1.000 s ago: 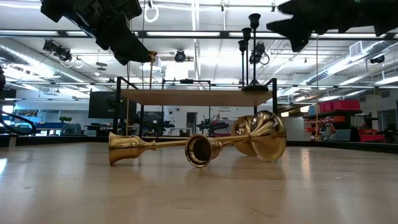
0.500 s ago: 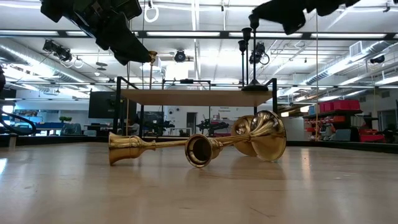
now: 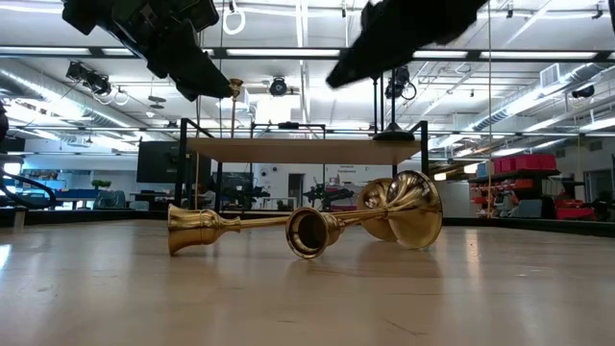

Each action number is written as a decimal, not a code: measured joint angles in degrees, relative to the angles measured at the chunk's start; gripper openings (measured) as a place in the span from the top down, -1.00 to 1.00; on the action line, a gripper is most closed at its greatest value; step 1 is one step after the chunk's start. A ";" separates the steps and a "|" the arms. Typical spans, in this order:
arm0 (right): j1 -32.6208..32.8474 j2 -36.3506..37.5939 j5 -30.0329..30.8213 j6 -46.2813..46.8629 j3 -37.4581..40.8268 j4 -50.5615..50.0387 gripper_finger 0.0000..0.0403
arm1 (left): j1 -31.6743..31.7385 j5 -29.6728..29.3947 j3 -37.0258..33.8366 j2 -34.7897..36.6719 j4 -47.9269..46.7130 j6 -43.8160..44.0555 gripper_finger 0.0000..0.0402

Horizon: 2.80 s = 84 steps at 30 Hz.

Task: Pick & Place candle stick holders
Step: Put the left gold candle holder on the shelf aligned with the other gold candle holder

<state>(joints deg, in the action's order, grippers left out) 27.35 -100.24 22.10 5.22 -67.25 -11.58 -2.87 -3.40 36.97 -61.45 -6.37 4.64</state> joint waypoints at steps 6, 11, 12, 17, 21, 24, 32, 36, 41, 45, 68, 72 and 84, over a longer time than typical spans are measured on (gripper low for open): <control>-1.49 -6.51 -0.51 -0.42 -6.47 -6.81 0.04 | 0.02 0.00 0.00 0.00 -1.10 -0.07 0.42; -3.07 -8.96 -2.07 -1.58 -7.36 -7.47 0.16 | 0.00 0.00 0.00 0.00 -1.16 -0.01 0.42; -3.48 -9.22 -2.16 -1.33 -7.38 -7.25 0.18 | 0.01 0.00 0.00 0.00 -1.19 0.02 0.42; -4.93 -10.78 -5.83 0.13 -7.37 -7.42 0.25 | 0.00 0.00 0.00 0.00 -1.41 0.05 0.42; -5.55 -12.04 -6.75 -0.04 -7.38 -6.35 0.26 | 0.00 0.01 0.00 0.00 -1.44 0.07 0.42; -6.17 -13.41 -10.09 0.10 -7.38 -4.33 0.26 | 0.00 0.00 0.00 0.00 -1.51 0.07 0.42; -6.78 -15.00 -12.86 -1.31 -7.38 -1.92 0.26 | 0.01 0.00 0.00 0.00 -1.78 0.07 0.42; -7.05 -15.26 -12.09 -1.33 -7.38 -1.62 0.26 | 0.00 0.00 0.00 0.00 -1.77 0.07 0.42; -8.11 -17.07 -12.58 -1.15 -7.43 -1.10 0.26 | 0.02 0.00 0.00 0.00 -1.78 0.07 0.42; -8.76 -19.01 -14.63 -1.14 -7.32 -1.70 0.26 | 0.00 0.00 0.00 0.00 -1.95 0.07 0.42; -9.07 -18.80 -13.71 -2.33 -11.09 -6.74 0.96 | 0.00 0.00 0.00 0.00 -1.96 0.07 0.42; -9.01 -18.72 -11.23 -3.01 -15.93 -9.27 0.96 | 0.00 0.00 0.00 0.00 -1.64 0.07 0.42; -8.62 -11.51 3.75 -4.61 -22.57 -21.07 0.98 | 0.02 0.00 0.00 0.07 -0.69 -0.75 0.42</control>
<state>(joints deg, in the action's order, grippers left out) 18.74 -111.75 25.85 0.61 -89.82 -32.65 -2.85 -3.40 36.97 -61.39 -7.06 3.90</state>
